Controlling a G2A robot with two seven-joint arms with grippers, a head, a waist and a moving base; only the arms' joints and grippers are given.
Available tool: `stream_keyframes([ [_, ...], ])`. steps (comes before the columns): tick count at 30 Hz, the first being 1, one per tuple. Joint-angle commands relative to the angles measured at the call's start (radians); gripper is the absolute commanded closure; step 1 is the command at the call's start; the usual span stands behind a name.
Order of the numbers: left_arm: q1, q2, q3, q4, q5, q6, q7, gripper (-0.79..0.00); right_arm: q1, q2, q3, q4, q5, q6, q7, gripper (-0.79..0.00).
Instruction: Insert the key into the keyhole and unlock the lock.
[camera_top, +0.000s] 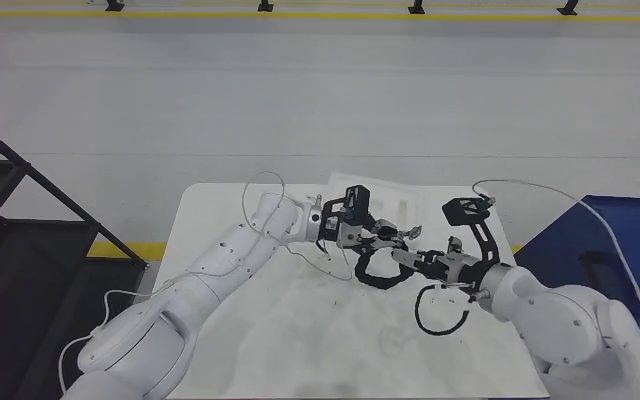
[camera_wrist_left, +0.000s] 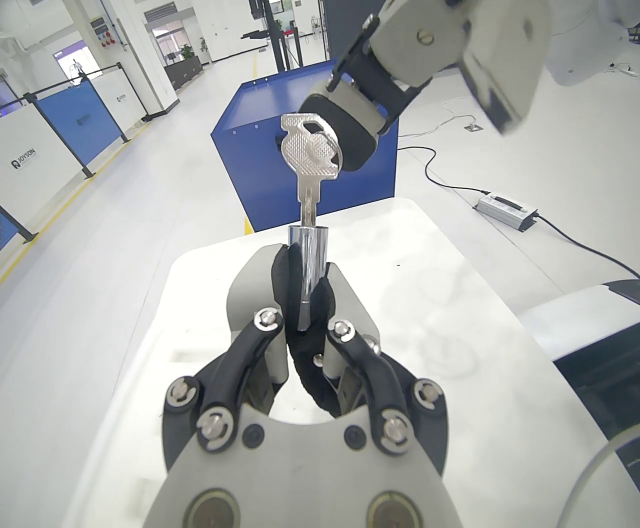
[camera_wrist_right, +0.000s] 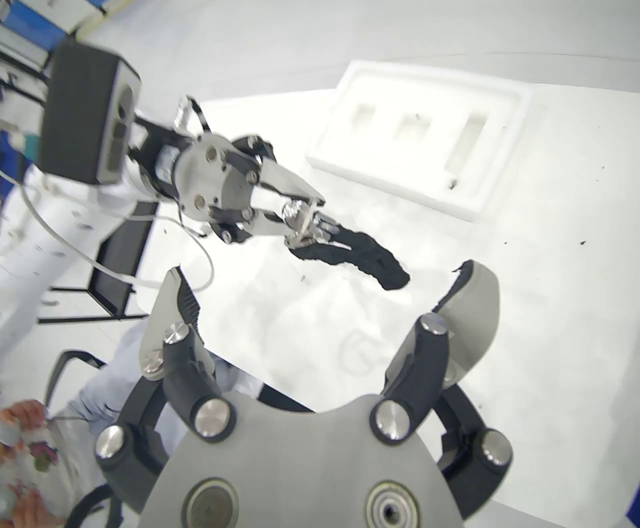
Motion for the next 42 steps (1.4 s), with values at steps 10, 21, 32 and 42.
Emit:
stream_keyframes([
  [10,-0.069,0.096,0.151,-0.144,-0.246,0.000,-0.267,0.000,-0.013,0.018,-0.022,0.016,-0.149,-0.195,0.146,-0.785],
  [21,-0.113,0.175,0.186,-0.259,-0.520,0.000,-0.545,0.000,-0.013,0.018,-0.022,0.016,-0.149,-0.195,0.146,-0.785],
  [32,-0.100,0.203,0.163,-0.317,-0.659,0.000,-0.730,0.000,0.037,0.032,-0.005,0.170,-0.029,-0.835,-0.024,-0.785],
  [42,-0.098,0.211,0.178,-0.348,-0.744,0.000,-0.821,0.000,0.046,0.052,0.027,0.159,-0.089,-1.107,-0.078,-0.785],
])
